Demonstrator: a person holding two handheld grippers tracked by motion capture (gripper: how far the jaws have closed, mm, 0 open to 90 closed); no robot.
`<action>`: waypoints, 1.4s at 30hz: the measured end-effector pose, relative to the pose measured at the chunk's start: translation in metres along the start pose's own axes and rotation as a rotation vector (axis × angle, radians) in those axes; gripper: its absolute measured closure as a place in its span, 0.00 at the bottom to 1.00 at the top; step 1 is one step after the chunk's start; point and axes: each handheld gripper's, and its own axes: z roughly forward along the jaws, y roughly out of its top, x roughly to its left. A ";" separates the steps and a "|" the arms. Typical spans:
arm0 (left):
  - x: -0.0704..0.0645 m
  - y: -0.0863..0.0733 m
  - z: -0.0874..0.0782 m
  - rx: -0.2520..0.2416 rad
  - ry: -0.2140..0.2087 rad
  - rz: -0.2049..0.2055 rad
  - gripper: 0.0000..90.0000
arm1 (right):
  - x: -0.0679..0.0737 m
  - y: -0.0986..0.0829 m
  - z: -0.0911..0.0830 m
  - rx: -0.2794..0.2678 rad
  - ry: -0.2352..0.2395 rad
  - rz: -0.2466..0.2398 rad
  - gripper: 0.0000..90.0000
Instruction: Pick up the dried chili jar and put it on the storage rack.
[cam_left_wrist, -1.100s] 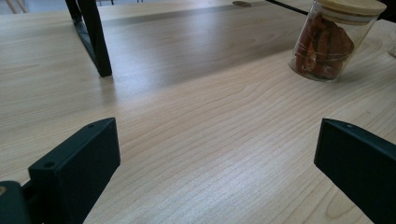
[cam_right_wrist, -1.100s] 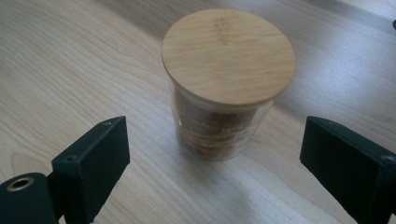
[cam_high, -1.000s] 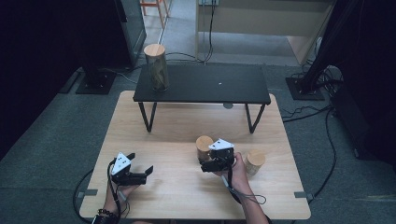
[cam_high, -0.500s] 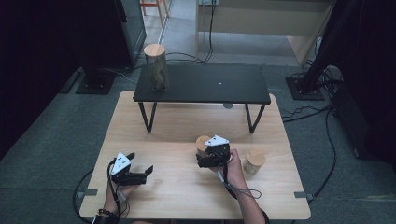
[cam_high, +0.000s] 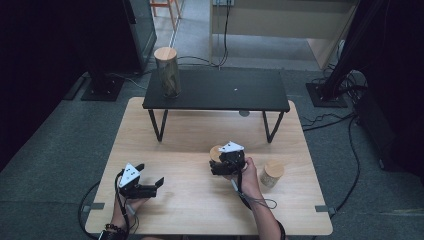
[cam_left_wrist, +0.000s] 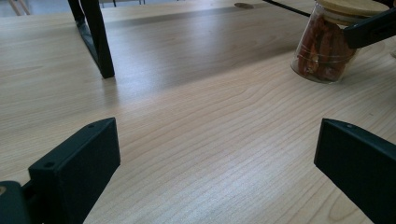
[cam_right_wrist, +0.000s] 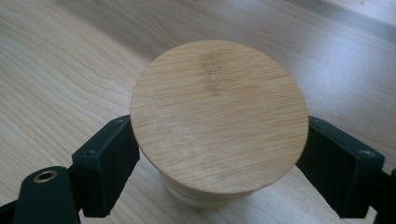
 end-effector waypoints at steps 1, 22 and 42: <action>0.000 0.000 0.000 0.000 0.000 0.000 0.00 | 0.001 0.000 0.001 0.002 -0.002 -0.006 0.18; 0.000 0.000 0.000 -0.003 0.001 -0.003 0.00 | 0.001 0.003 -0.005 0.001 -0.009 -0.044 0.28; -0.001 0.000 0.000 -0.001 0.003 -0.001 0.00 | 0.001 0.035 -0.043 -0.021 0.008 -0.070 0.28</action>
